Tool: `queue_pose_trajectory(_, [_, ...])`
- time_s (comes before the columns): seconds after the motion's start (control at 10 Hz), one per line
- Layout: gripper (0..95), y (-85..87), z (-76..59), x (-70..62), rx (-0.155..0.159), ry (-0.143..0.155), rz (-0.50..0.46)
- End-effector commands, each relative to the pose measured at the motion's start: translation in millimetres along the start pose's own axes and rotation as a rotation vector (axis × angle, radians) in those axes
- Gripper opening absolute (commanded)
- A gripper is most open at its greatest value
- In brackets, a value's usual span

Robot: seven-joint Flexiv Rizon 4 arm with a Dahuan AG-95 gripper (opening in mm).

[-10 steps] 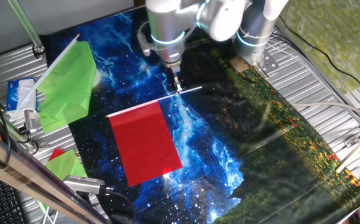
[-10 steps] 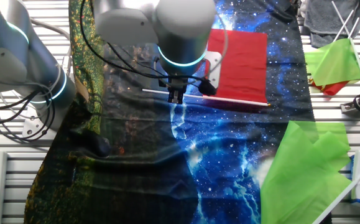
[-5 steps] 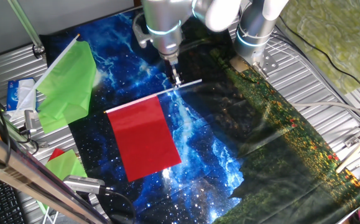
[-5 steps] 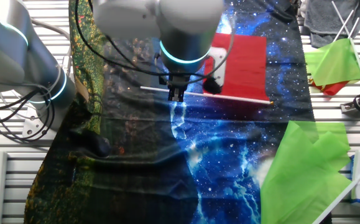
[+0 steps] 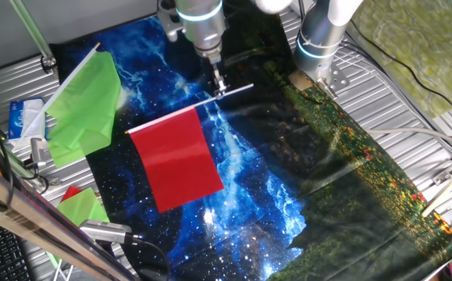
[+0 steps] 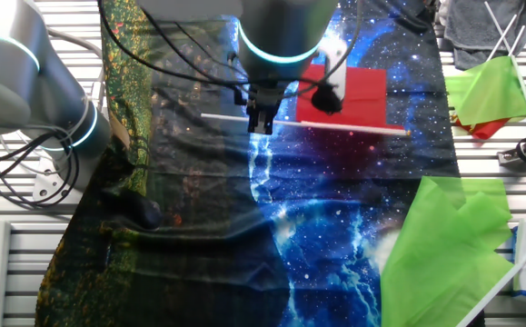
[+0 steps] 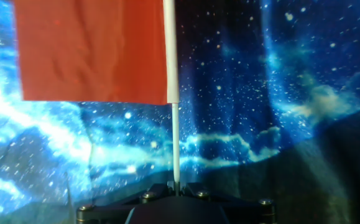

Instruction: Wave the flag

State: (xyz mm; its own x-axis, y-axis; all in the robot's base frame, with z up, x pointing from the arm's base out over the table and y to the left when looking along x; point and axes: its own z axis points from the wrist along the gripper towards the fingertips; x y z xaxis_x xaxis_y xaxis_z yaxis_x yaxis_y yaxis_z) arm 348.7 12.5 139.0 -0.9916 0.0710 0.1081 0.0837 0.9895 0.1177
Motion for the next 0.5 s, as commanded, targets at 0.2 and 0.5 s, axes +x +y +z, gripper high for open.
queue_pose_trajectory(0.2, [0.0,-3.0,1.5,-2.0,0.009,-0.01,-0.014])
queue_pose_trajectory(0.5, [0.0,-4.0,1.6,-3.2,0.01,-0.006,-0.02])
